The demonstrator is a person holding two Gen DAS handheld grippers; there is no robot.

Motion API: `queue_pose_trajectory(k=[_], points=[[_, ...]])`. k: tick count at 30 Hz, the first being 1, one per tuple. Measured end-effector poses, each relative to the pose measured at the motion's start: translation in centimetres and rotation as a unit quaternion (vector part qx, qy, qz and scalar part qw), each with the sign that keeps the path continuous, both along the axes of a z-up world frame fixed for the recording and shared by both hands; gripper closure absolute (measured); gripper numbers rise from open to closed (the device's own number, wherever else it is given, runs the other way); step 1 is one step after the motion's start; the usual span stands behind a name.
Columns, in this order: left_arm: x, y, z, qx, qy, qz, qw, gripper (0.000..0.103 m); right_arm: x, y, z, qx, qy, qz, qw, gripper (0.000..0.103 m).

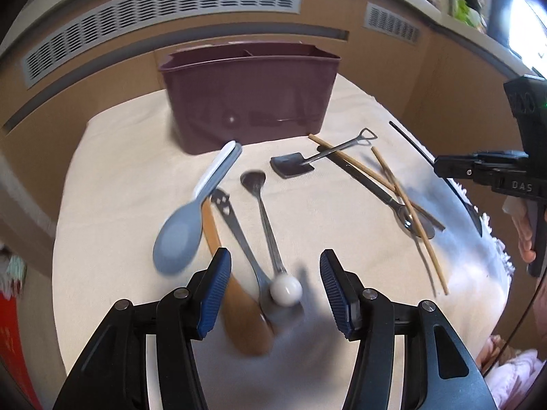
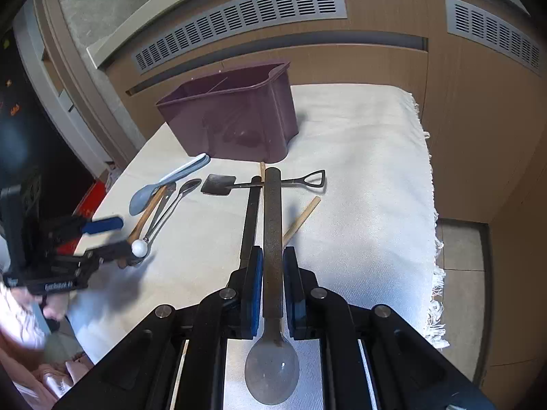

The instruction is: Organize utensils

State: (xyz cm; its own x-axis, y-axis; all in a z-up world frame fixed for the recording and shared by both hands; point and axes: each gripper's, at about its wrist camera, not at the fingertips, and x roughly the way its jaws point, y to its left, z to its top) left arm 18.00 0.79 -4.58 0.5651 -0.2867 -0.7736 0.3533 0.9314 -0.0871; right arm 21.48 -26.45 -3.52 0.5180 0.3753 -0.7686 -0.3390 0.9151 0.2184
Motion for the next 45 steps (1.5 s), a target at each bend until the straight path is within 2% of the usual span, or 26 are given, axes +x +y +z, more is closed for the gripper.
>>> queue_pose_trajectory(k=[4,8,11,13,17,21,25,28,32,37,42,45], points=[[-2.9,-0.2,-0.7,-0.006,-0.04,0.038,0.9985,0.052,-0.5,0.2,0.2,0.013,-0.013,-0.009,1.0,0.092],[-3.0,-0.9,-2.0,0.014,-0.045,0.057,0.9972,0.057,-1.0,0.7,0.8,0.03,-0.027,-0.013,0.999,0.092],[-2.1,-1.6,-2.3,0.034,-0.055,0.065,0.9958,0.067,-1.4,1.2,1.1,0.038,-0.036,-0.014,0.999,0.092],[-1.5,-1.8,-2.6,0.034,-0.051,0.067,0.9959,0.08,-1.6,1.7,1.2,0.038,-0.039,-0.013,0.998,0.092],[-1.8,-1.9,-2.4,0.035,-0.062,0.061,0.9956,0.081,-2.5,2.8,1.7,0.024,-0.055,-0.007,0.998,0.092],[-3.5,-1.0,0.2,0.013,-0.102,0.069,0.9923,0.081,-3.3,3.3,2.6,0.031,-0.066,0.001,0.997,0.092],[-5.1,-0.3,4.2,0.004,-0.161,0.076,0.984,0.081,-3.9,3.8,3.5,0.031,-0.078,0.004,0.996,0.092],[-5.7,-0.3,6.3,-0.003,-0.186,0.071,0.98,0.081,-4.5,4.1,4.0,0.029,-0.086,0.009,0.996,0.092],[-6.1,-0.3,8.0,-0.011,-0.202,0.064,0.9772,0.081,-5.0,4.4,4.6,0.026,-0.094,0.011,0.995,0.092],[-6.6,-0.2,9.0,-0.021,-0.203,0.061,0.9771,0.081,-5.5,4.5,5.5,0.029,-0.109,0.015,0.993,0.092],[-6.9,0.3,11.7,-0.045,-0.218,0.053,0.9734,0.081,-5.6,4.7,8.3,0.041,-0.157,0.014,0.987,0.092],[-6.5,0.4,15.4,-0.048,-0.257,0.047,0.9639,0.081,-4.9,5.1,12.3,0.039,-0.221,0.008,0.974,0.092]])
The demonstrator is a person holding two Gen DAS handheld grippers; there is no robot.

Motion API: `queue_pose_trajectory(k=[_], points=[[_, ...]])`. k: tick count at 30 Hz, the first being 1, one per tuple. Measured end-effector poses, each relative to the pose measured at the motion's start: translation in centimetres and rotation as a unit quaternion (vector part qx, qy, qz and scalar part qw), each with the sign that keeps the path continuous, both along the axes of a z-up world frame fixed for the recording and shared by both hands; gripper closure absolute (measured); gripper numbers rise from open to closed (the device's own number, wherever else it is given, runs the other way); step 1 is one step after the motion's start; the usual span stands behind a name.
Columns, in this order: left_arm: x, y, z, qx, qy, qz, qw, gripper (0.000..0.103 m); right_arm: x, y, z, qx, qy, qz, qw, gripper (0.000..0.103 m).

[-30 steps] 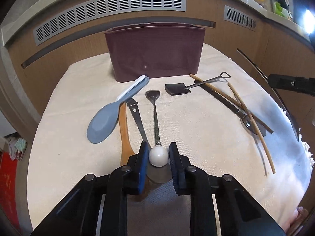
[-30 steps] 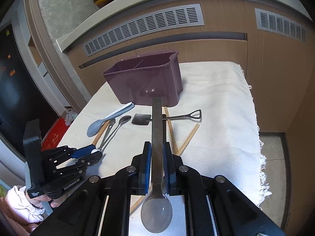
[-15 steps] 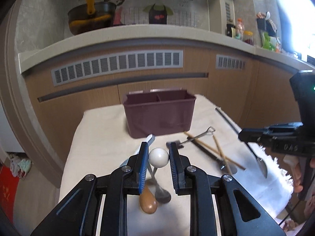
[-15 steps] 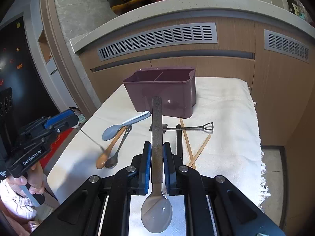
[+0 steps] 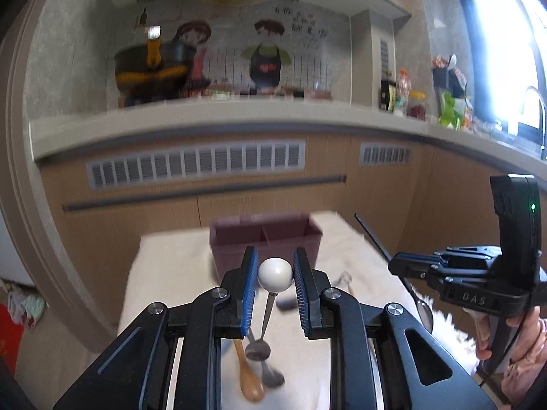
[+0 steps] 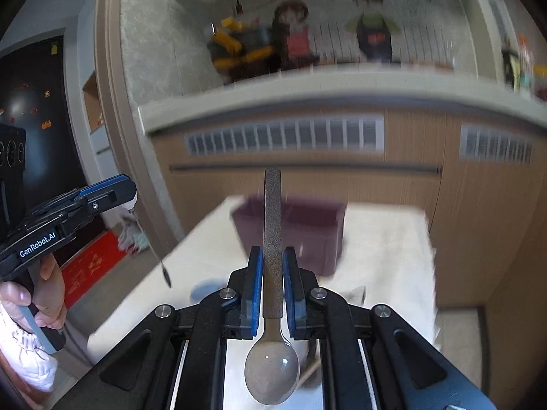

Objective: Organize utensils
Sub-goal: 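Lift both spoons and lower them into the maroon caddy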

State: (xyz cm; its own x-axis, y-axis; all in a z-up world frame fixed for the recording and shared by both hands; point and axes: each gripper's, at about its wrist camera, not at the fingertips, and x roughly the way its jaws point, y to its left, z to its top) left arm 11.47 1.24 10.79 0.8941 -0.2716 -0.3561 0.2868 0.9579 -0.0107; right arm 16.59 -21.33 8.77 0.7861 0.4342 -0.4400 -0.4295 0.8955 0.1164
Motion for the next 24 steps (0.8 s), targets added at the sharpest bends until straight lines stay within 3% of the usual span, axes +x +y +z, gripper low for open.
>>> queue_pose_trajectory(k=[5,7,10,16,24], points=[[2.7,0.5,7.2,-0.016,-0.068,-0.01,0.9975,0.081,3.1,1.5,6.7,0.006,-0.105,-0.018,0.994,0.092],[4.5,0.9,9.1,-0.025,-0.087,-0.01,0.9959,0.081,5.1,2.2,7.7,0.012,-0.123,-0.024,0.992,0.092],[7.4,1.5,10.6,-0.045,-0.09,-0.009,0.9948,0.081,8.5,2.9,7.7,0.027,-0.116,-0.032,0.992,0.092],[13.0,2.5,10.2,-0.077,-0.058,-0.013,0.9953,0.081,13.5,3.9,4.8,0.019,-0.087,-0.04,0.995,0.092],[19.2,2.3,5.7,-0.09,-0.012,-0.033,0.9953,0.081,19.1,4.3,-0.6,0.013,-0.038,-0.061,0.997,0.092]])
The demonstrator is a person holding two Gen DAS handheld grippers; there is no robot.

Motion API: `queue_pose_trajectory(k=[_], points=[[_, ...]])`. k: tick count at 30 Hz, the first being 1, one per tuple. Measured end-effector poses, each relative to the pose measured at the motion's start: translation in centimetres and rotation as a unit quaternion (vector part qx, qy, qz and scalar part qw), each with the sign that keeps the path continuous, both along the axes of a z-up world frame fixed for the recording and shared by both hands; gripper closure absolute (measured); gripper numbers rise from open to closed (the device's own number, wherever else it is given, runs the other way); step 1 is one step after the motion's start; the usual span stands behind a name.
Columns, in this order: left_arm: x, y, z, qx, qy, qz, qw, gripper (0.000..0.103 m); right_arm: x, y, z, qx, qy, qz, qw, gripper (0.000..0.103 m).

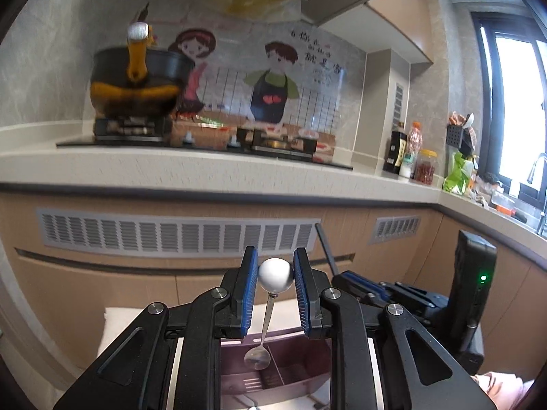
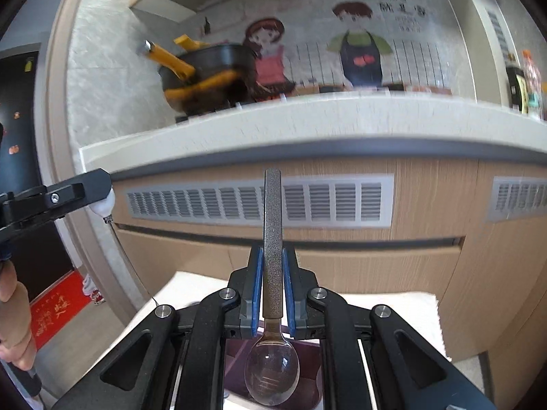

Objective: Organize utensils
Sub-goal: 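Lift both spoons and lower them into the maroon caddy, then open both tools to release the spoons into the caddy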

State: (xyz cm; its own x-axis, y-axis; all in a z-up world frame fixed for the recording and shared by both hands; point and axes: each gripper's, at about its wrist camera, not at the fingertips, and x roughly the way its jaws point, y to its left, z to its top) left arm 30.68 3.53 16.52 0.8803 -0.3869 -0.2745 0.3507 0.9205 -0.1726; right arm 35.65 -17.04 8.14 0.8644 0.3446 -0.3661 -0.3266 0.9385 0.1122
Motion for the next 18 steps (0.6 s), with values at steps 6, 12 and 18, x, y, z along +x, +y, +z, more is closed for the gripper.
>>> queue_pose_trajectory(k=[6,12,18], points=[[3.9,-0.3,-3.8,-0.003,0.036,-0.003,0.9993,0.081,2.7,0.3,-4.1,-0.009,0.025,-0.007,1.0,0.092],[6.2,-0.4,-8.5,-0.003,0.082,-0.002,0.9966,0.081,3.9,0.5,-7.4,-0.014,0.055,0.002,0.998,0.092],[6.8,-0.5,-12.2,-0.003,0.131,0.002,0.9914,0.079,2.3,0.4,-8.2,-0.019,0.082,0.018,0.996,0.052]])
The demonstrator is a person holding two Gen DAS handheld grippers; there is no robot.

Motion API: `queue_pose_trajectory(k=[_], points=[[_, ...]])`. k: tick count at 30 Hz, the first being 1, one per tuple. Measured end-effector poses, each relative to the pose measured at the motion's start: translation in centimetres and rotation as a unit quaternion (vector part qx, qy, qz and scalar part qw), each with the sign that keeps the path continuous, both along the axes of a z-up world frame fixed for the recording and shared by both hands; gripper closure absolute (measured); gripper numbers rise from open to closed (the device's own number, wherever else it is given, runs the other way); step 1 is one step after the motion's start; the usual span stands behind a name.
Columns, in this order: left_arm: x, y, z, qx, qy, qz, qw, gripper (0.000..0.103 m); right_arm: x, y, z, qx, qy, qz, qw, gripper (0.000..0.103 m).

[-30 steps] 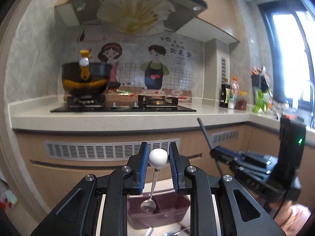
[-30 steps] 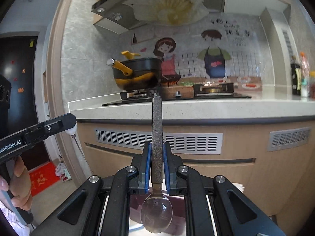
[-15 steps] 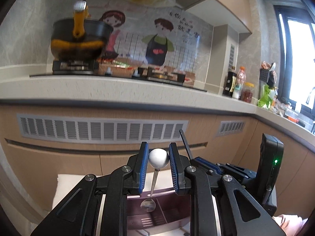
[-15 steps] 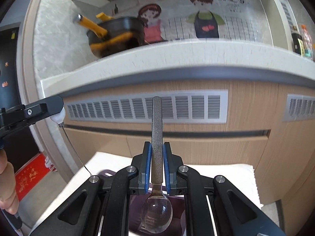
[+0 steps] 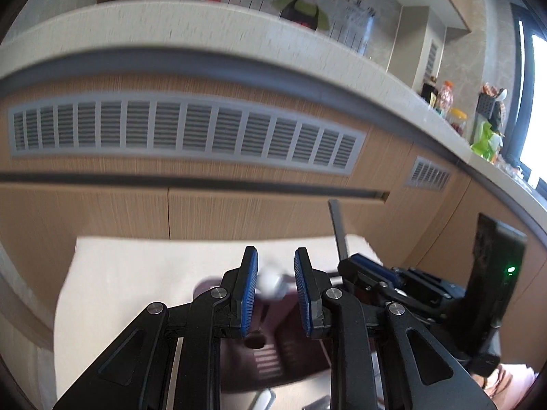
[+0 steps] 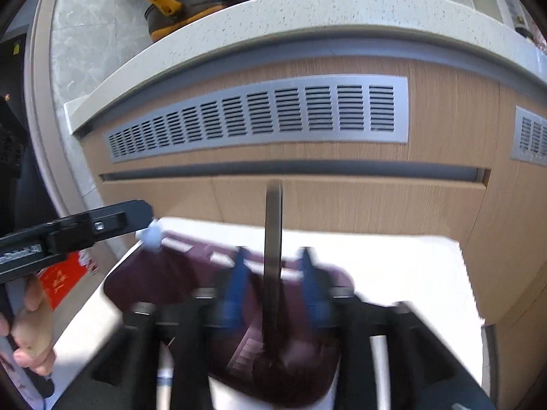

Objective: Organize utensils
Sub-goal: 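Open both tools to release the spoons into the caddy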

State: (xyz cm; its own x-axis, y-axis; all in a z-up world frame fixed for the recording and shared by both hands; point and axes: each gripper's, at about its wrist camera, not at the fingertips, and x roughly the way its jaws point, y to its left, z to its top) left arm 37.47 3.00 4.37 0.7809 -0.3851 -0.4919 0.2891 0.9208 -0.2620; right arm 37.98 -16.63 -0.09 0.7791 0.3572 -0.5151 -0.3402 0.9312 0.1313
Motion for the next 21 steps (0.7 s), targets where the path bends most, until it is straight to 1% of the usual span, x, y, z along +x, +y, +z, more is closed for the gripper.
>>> queue_pose_trajectory(k=[1,3,4,5,6,7,8,9,10,12,16,18,20,21], points=[[-0.3,0.0,-0.2,-0.001,0.003,0.0,1.0,0.079,-0.6,-0.3,0.1,0.003,0.0,-0.002,1.0,0.043],[-1.4,0.3,-0.1,-0.006,0.001,0.001,1.0,0.078,-2.1,-1.0,0.7,-0.007,-0.008,-0.015,1.0,0.04],[-2.0,0.5,0.1,-0.005,-0.001,0.003,1.0,0.075,-2.8,-1.3,0.9,-0.015,-0.01,-0.021,1.0,0.036],[-2.5,0.7,0.3,-0.001,-0.003,0.007,1.0,0.073,-3.5,-1.7,1.2,-0.021,-0.009,-0.027,0.999,0.027],[-3.4,0.8,0.4,0.007,-0.006,0.015,0.9998,0.067,-4.2,-2.2,1.5,-0.025,-0.007,-0.034,0.999,0.022],[-3.9,1.1,0.5,0.012,-0.008,0.02,0.9997,0.063,-5.0,-2.7,1.6,-0.029,-0.005,-0.044,0.999,0.013],[-4.8,1.3,0.5,0.018,-0.009,0.027,0.9994,0.06,-5.7,-3.3,1.7,-0.033,-0.003,-0.053,0.998,0.007],[-5.4,1.4,0.5,0.022,-0.009,0.031,0.9992,0.055,-6.4,-3.8,1.6,-0.037,0.0,-0.061,0.997,0.006],[-6.1,1.6,0.2,0.027,-0.008,0.039,0.9988,0.054,-7.0,-4.3,1.5,-0.043,0.005,-0.068,0.997,0.006],[-7.4,1.9,-0.5,0.036,0.003,0.044,0.9984,0.053,-8.1,-5.4,0.8,-0.052,0.025,-0.082,0.995,0.005],[-10.5,2.5,-3.4,0.044,0.042,0.053,0.9967,0.048,-9.5,-7.2,-1.3,-0.055,0.066,-0.112,0.99,0.0],[-11.6,2.7,-4.7,0.042,0.062,0.058,0.9955,0.048,-10.1,-7.2,-2.6,-0.062,0.082,-0.129,0.986,0.0],[-13.0,2.7,-6.2,0.042,0.08,0.057,0.9943,0.047,-10.1,-7.1,-4.1,-0.058,0.116,-0.129,0.983,0.0],[-13.6,2.6,-6.8,0.049,0.087,0.057,0.9934,0.046,-10.1,-6.9,-4.7,-0.05,0.133,-0.124,0.982,0.0]])
